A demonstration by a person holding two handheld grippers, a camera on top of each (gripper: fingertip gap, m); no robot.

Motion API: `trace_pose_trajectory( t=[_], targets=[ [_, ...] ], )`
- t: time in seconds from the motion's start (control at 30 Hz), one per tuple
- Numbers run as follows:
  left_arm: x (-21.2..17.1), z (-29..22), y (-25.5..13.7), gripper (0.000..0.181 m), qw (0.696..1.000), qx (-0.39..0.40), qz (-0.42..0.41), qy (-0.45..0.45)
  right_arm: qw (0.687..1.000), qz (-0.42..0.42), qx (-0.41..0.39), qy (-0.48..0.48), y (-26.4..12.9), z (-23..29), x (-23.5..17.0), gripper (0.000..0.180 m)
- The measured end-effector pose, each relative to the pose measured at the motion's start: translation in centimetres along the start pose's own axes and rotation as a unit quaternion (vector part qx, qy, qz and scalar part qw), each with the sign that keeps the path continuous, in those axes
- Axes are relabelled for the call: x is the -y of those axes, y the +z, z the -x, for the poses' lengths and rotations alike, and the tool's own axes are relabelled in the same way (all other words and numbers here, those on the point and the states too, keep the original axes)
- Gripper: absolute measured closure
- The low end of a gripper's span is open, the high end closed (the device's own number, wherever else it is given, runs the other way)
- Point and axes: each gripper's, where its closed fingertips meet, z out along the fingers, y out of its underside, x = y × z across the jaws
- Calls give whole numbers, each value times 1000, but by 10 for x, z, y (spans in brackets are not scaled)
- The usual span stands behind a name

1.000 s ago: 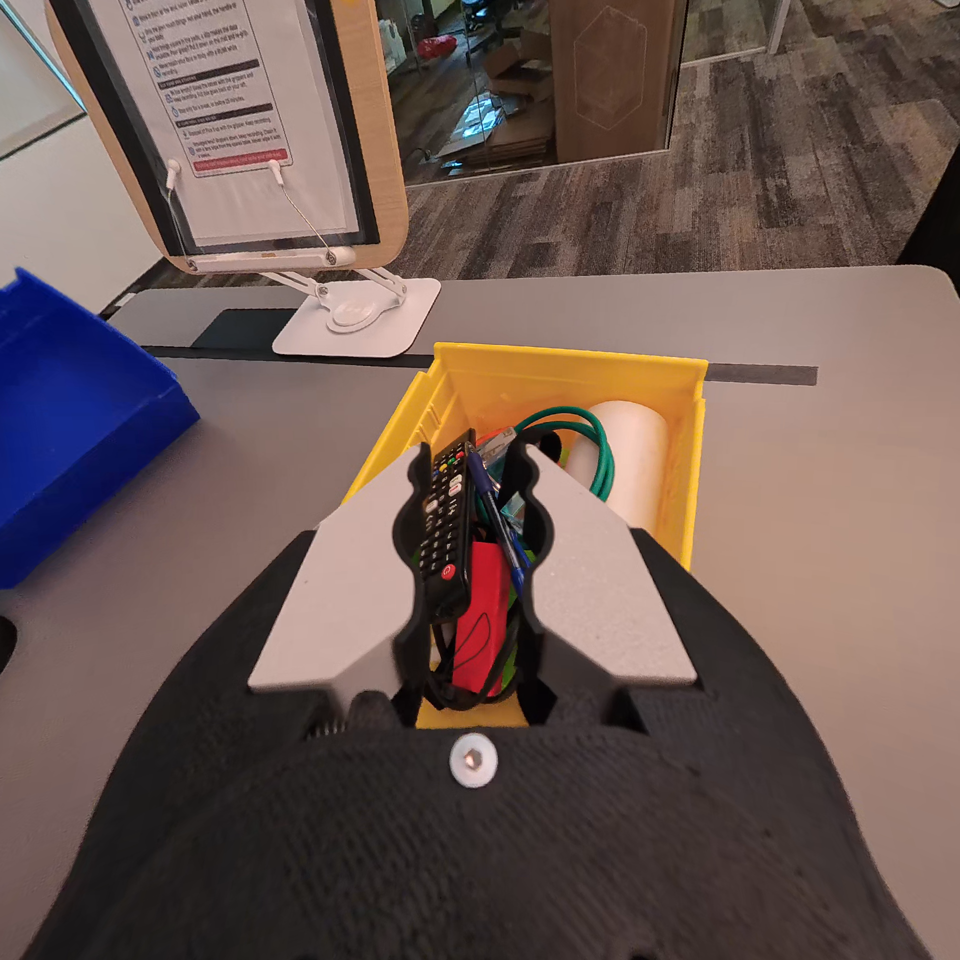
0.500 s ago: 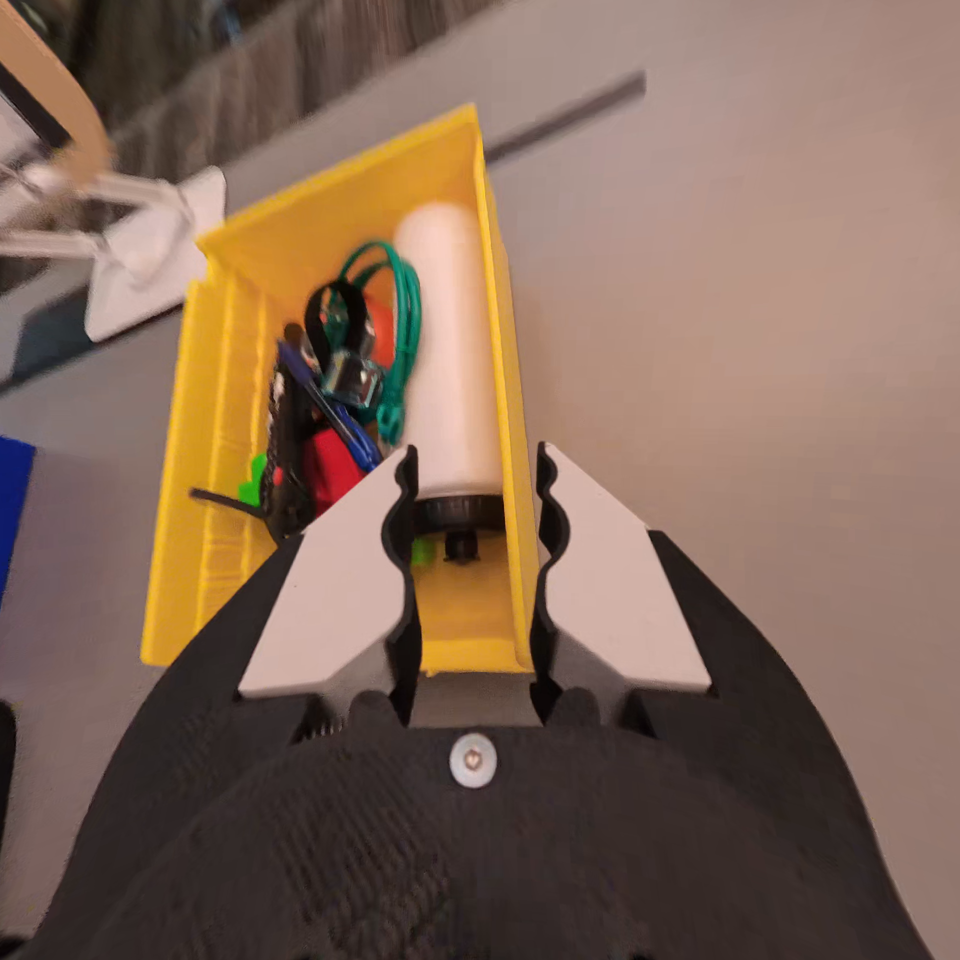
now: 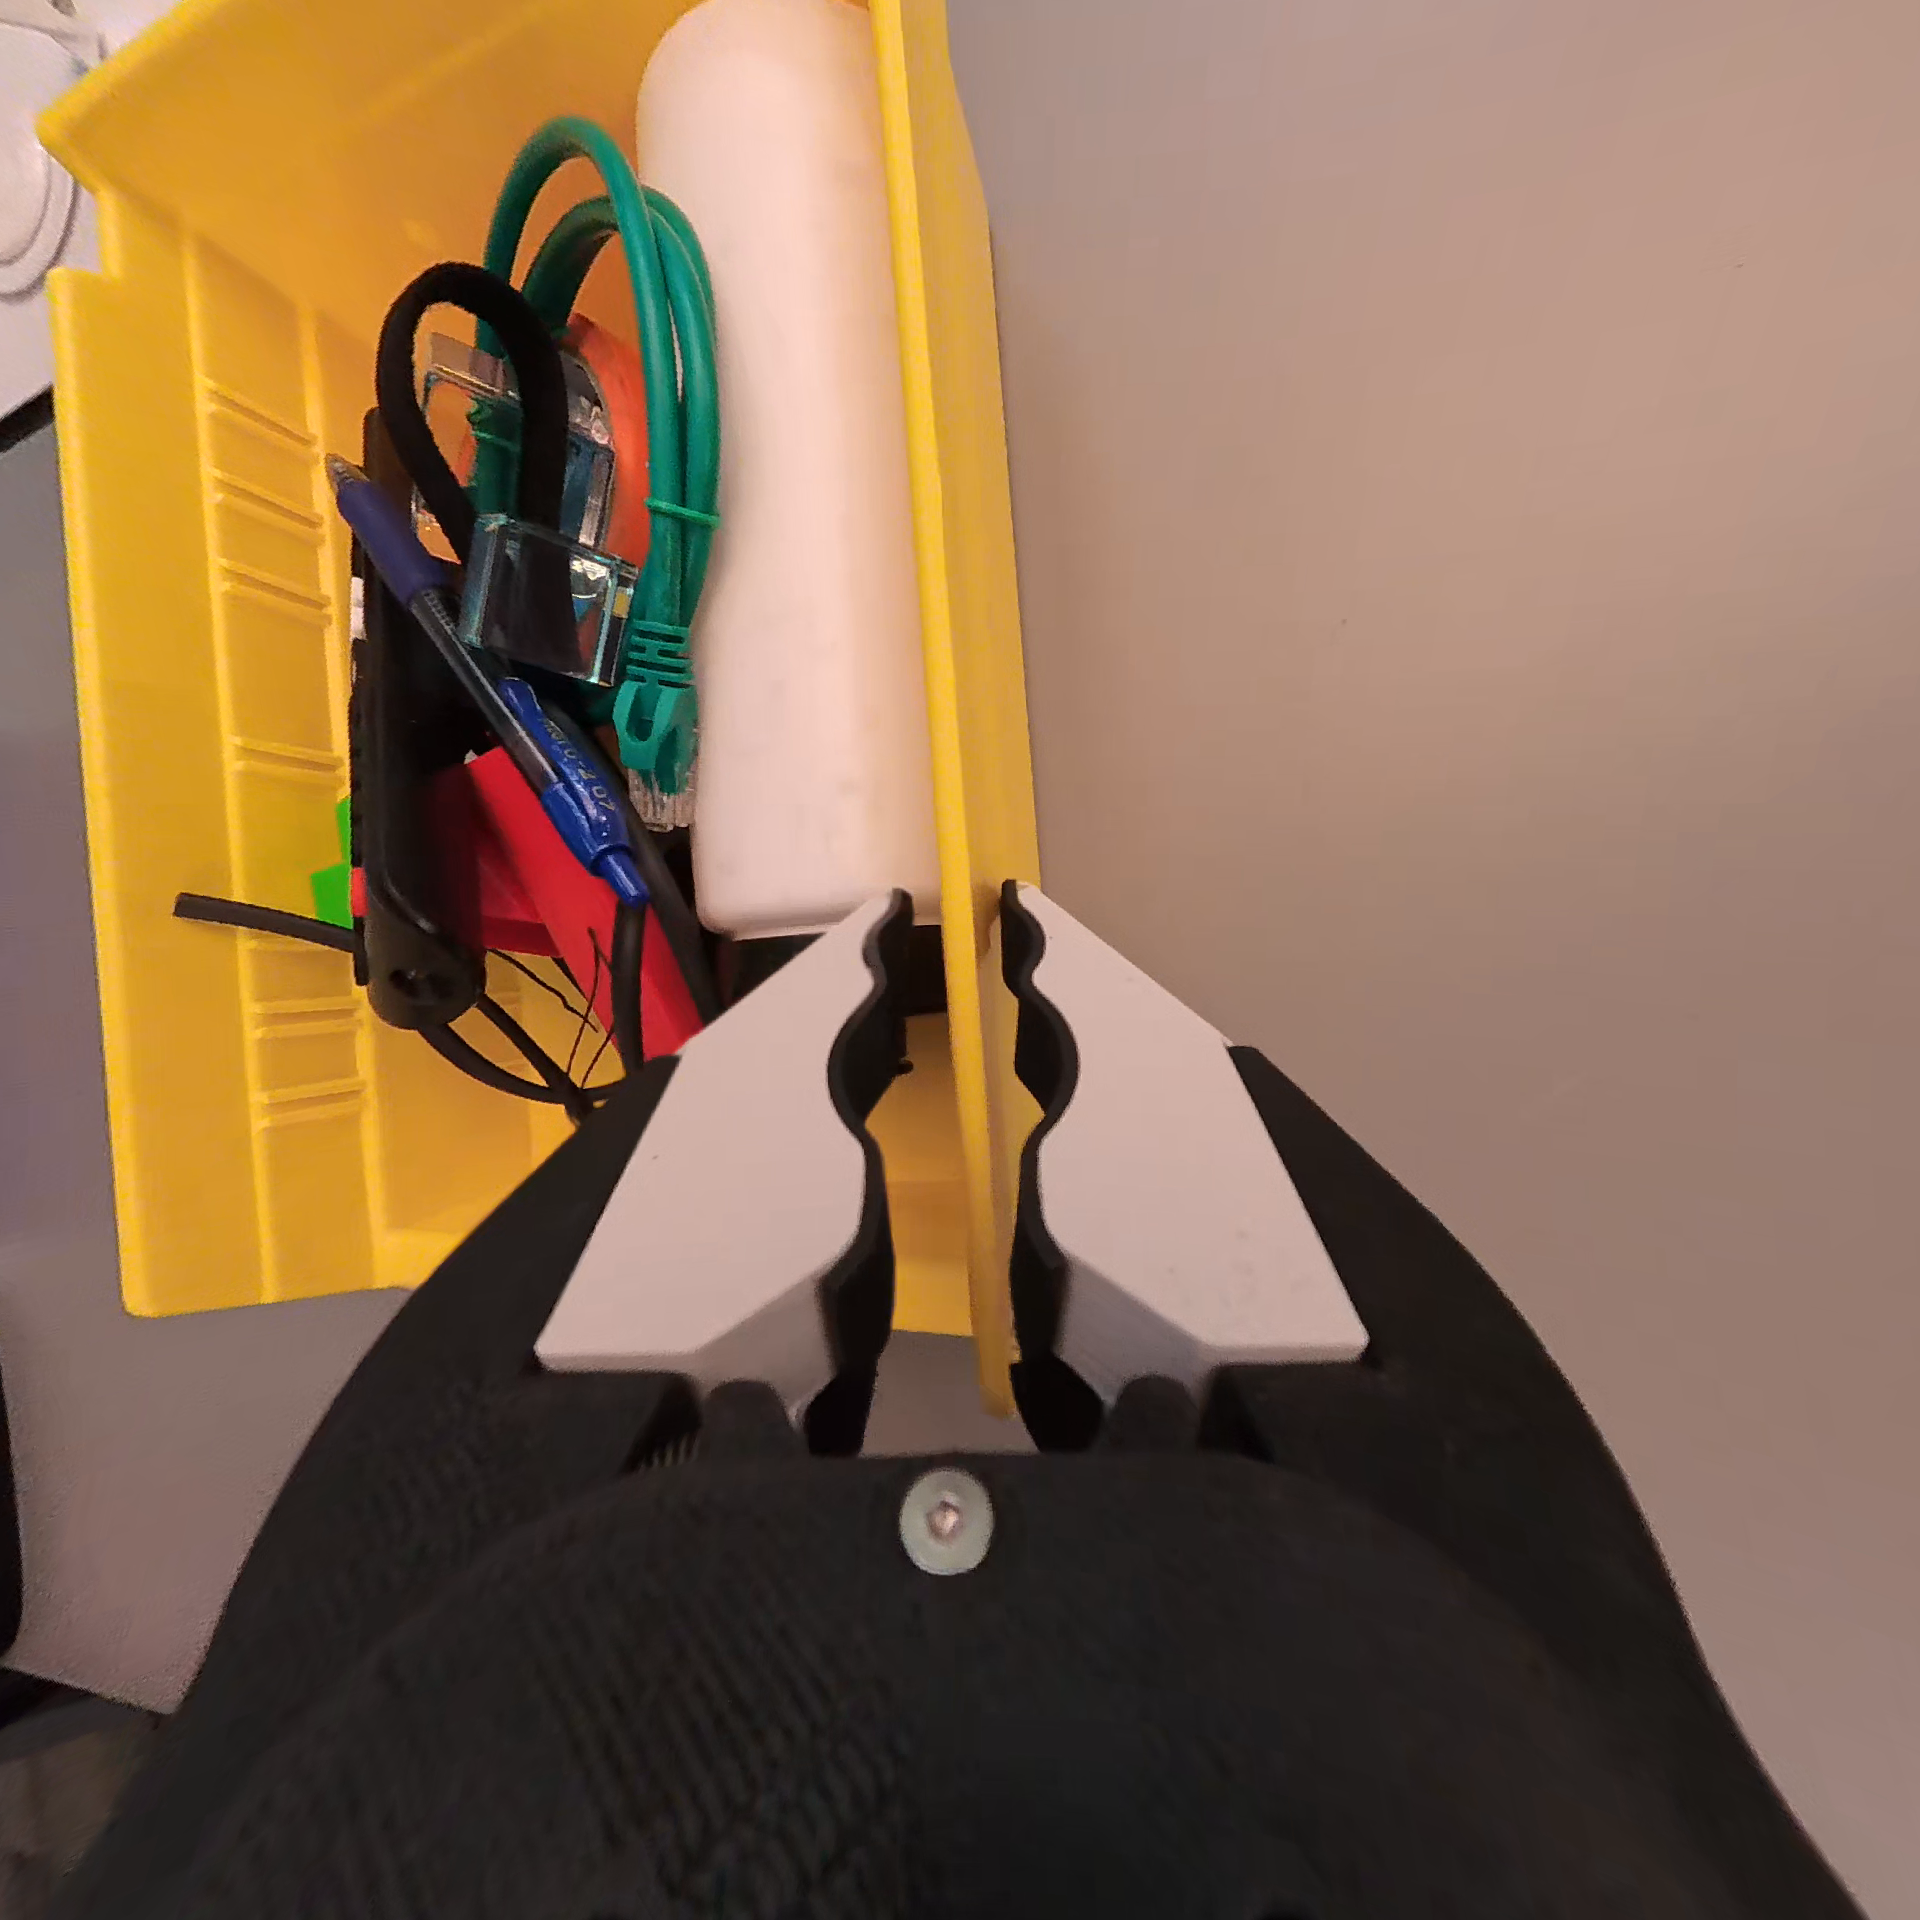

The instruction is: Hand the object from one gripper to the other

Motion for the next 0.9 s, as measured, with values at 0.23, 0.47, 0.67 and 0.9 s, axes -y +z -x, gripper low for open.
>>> trace_pose_trajectory(
  t=[0.23,0.47,0.67,0.9],
  targets=[
    [-18,-36,-2,173,992,33,94,83,998,28,39,-36,5,21,-8,170],
    [-15,-90,9,169,977,28,129,166,989,70,12,-129,14,46,-12,167],
    [-6,-125,20,162,957,94,150,229,982,85,40,-166,19,67,-16,162],
    [4,-176,33,161,949,101,124,271,975,98,47,-195,23,79,-19,161]
  ],
)
